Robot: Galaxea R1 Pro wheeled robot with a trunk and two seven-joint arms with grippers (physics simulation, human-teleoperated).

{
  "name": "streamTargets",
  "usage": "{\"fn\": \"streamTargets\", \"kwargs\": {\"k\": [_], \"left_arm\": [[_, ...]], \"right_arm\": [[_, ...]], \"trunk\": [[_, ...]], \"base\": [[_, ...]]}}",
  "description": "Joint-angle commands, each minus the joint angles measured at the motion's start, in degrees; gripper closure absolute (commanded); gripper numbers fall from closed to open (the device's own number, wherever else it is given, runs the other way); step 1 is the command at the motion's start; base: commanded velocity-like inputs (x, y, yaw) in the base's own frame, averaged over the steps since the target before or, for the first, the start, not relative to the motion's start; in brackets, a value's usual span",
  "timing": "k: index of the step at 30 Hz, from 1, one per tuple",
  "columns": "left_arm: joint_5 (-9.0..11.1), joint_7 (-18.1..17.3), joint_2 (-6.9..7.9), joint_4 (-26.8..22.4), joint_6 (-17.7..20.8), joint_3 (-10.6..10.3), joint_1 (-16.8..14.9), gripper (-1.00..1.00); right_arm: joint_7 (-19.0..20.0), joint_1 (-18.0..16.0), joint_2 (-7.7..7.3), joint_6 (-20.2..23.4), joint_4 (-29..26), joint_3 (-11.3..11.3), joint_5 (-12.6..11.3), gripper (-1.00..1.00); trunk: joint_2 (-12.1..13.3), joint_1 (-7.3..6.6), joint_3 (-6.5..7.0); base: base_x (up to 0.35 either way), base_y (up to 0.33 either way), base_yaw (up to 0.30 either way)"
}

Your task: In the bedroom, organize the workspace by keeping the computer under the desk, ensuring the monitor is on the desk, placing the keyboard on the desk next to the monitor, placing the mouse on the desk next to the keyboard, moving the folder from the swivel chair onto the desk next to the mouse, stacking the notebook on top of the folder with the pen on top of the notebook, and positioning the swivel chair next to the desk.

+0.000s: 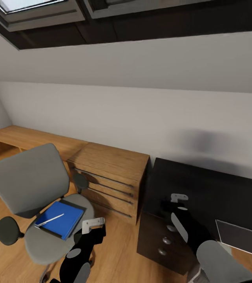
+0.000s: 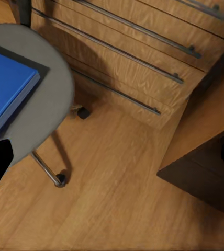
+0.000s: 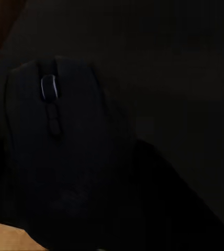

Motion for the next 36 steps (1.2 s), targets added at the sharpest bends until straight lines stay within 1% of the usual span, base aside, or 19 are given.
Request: {"fn": "streamTargets", "kwargs": {"k": [1,6,7,8,9,10,11,13,15,17,22,36], "left_arm": [[0.5,0.5,0.0,-0.1,0.1,-0.1,-0.1,-1.0],[0.6,0.5,-0.01,-0.1,0.1,-0.1,-0.1,-1.0],[0.6,0.5,-0.01,-0.1,0.1,0.0,-0.1,-1.0],[1.3,0.5,0.0,-0.1,0.1,0.0,-0.1,-1.0],[3.1,0.5,0.08,-0.1,0.1,0.1,-0.1,-1.0],[3.1,0.5,0.08,-0.1,0.1,0.1,-0.1,-1.0],[3.2,0.5,0.09,-0.1,0.1,0.0,-0.1,-1.0],[3.3,0.5,0.09,-0.2,0.1,0.0,-0.1,-1.0],[3.3,0.5,0.09,-0.2,0.1,0.0,-0.1,-1.0],[3.3,0.5,0.18,-0.2,0.1,0.1,-0.1,-1.0],[3.2,0.5,0.25,-0.2,0.0,0.1,-0.1,-1.0],[3.1,0.5,0.35,-0.3,0.0,0.4,-0.1,-1.0]], "right_arm": [[-0.6,0.0,-0.11,0.2,-0.4,0.5,-0.8,1.0],[-0.7,0.0,-0.2,0.5,-2.9,0.4,-0.8,1.0],[-0.7,0.1,-0.58,0.5,-4.2,-0.3,-1.6,1.0],[-0.8,0.2,-1.15,0.5,-5.9,-1.1,-3.0,1.0],[-0.9,0.2,-1.82,0.4,-6.8,-2.1,-3.8,1.0],[-0.9,0.3,-1.83,0.4,-6.8,-2.3,-3.8,1.0],[-0.9,0.3,-1.87,0.5,-6.8,-3.0,-3.8,1.0],[-0.9,0.3,-1.87,0.5,-6.8,-3.2,-3.9,1.0],[-0.9,0.3,-1.88,0.5,-6.8,-3.3,-3.8,1.0],[-0.9,0.3,-2.18,0.5,-6.8,-3.3,-3.9,1.0],[-0.9,0.3,-2.46,0.5,-6.8,-3.3,-3.9,1.0],[-0.9,0.3,-3.12,0.3,-6.8,-3.4,-3.9,1.0]], "trunk": [[0.4,-0.24,0.1],[2.4,-1.34,1.0],[2.8,-1.56,1.18],[3.2,-1.78,1.39],[3.6,-2.0,1.58],[4.0,-2.22,1.77],[4.4,-2.44,1.95],[5.2,-2.88,2.31],[5.2,-2.88,2.31],[5.2,-2.88,2.37],[5.2,-2.88,2.62],[5.2,-2.88,3.39]], "base": [[-0.251,-0.252,0.0],[-0.246,-0.255,0.0],[-0.199,-0.208,0.0],[-0.065,-0.068,-0.08],[-0.004,-0.005,-0.048],[-0.004,-0.004,-0.039],[-0.001,-0.001,-0.01],[0.0,0.0,-0.004],[0.0,0.0,-0.001],[0.0,0.0,-0.08],[-0.059,0.0,-0.182],[-0.304,0.022,-0.241]]}}
